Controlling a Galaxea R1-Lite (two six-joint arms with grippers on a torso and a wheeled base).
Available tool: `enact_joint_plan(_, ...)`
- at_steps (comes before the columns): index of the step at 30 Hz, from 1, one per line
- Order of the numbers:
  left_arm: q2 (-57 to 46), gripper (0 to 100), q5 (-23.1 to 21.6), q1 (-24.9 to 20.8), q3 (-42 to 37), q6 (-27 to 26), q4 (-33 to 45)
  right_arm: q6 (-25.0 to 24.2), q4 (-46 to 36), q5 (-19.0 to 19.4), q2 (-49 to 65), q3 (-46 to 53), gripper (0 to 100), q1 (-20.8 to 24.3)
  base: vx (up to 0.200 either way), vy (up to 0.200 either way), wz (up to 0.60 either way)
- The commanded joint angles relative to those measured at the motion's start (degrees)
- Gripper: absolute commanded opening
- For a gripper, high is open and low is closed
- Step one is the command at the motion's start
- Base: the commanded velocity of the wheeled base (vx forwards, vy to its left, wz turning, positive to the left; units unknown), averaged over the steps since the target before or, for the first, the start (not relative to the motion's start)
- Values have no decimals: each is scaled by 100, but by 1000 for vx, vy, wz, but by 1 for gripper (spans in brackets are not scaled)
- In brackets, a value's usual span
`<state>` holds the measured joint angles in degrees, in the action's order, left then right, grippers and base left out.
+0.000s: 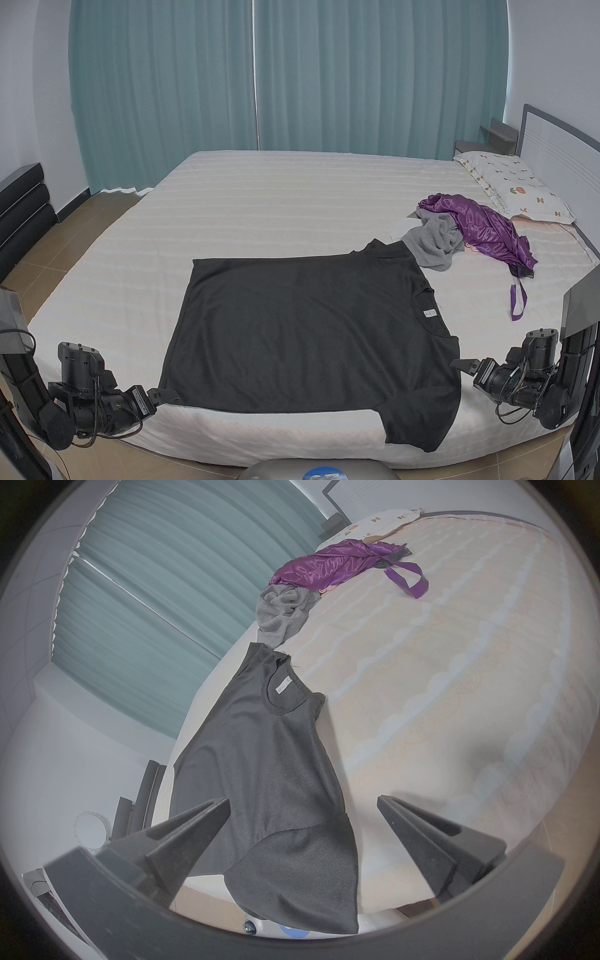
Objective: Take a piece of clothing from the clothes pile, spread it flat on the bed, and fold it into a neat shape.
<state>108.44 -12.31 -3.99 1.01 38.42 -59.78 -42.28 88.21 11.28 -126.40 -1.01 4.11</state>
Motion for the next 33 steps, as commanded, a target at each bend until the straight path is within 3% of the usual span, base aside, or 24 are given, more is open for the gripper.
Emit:
enact_joint_plan(1,433,100,-184,-14,31,60,-16,9,3,6,-25,101,100,20,0,0,0)
enact_joint_plan(6,1013,100,-280,-14,347,77,-42,-44,3,6,-33,101,100,90,0,0,0)
enact_joint_plan(33,1584,100,-280,3,1323,-344,-69,-158,12,6,2,101,100,178,0,0,0)
